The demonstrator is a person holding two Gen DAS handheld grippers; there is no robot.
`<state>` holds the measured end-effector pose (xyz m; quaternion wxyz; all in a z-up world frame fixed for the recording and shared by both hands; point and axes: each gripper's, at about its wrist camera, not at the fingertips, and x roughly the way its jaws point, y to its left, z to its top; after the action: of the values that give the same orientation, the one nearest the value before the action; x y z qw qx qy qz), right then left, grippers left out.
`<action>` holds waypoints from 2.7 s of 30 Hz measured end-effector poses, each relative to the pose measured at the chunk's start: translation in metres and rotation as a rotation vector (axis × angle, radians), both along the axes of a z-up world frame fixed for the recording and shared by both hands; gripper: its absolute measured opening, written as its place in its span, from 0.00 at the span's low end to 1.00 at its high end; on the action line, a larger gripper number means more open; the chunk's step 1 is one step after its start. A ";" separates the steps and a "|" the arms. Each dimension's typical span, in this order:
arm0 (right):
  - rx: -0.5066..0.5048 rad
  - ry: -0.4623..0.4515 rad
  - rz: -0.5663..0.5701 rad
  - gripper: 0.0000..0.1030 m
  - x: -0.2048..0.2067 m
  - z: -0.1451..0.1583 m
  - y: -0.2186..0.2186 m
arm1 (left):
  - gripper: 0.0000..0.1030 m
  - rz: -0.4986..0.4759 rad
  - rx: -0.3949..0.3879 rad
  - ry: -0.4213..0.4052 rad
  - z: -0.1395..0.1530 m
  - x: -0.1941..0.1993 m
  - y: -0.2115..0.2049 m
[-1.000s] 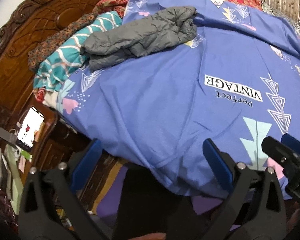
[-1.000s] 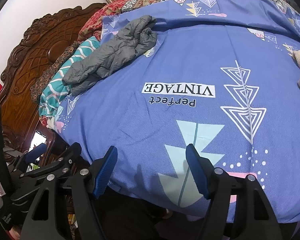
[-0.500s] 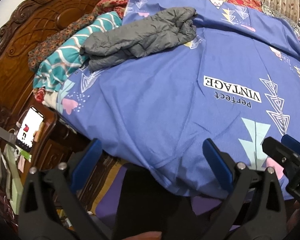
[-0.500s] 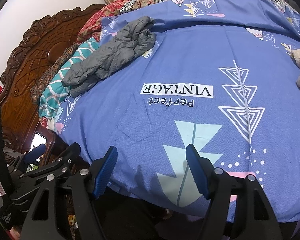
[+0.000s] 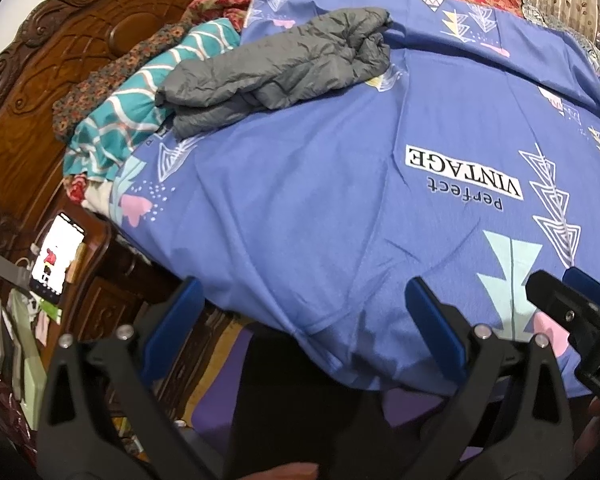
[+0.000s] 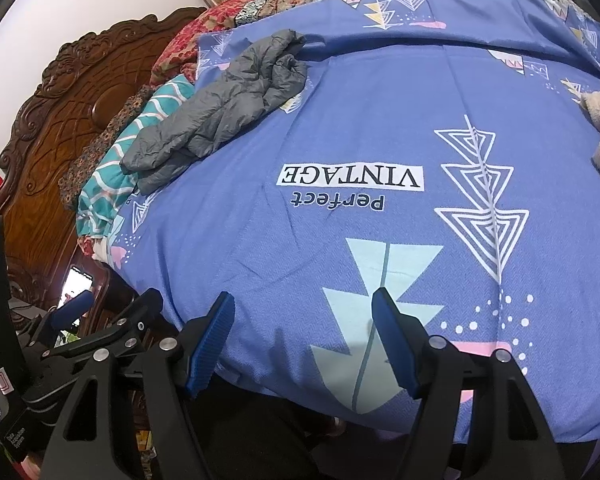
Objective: Fold large clothes
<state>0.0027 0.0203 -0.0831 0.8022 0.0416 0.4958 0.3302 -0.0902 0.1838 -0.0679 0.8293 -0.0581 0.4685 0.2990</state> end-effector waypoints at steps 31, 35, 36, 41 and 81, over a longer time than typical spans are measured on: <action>-0.001 0.022 0.001 0.87 0.006 -0.005 0.000 | 0.94 -0.007 -0.027 0.047 -0.013 0.001 0.006; -0.002 0.022 0.002 0.87 0.006 -0.005 -0.001 | 0.94 -0.007 -0.031 0.052 -0.014 0.001 0.007; -0.002 0.022 0.001 0.87 0.005 -0.006 0.000 | 0.94 -0.005 -0.031 0.053 -0.014 0.001 0.007; -0.003 0.023 0.001 0.87 0.004 -0.007 0.001 | 0.94 0.000 -0.033 0.059 -0.016 0.000 0.009; 0.013 -0.062 0.034 0.87 -0.001 0.015 -0.001 | 0.94 0.130 -0.008 -0.497 0.080 -0.104 0.023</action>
<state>0.0018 0.0188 -0.0678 0.8111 0.0279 0.4692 0.3480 -0.1938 0.2065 0.0121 0.8978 -0.1631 0.2467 0.3264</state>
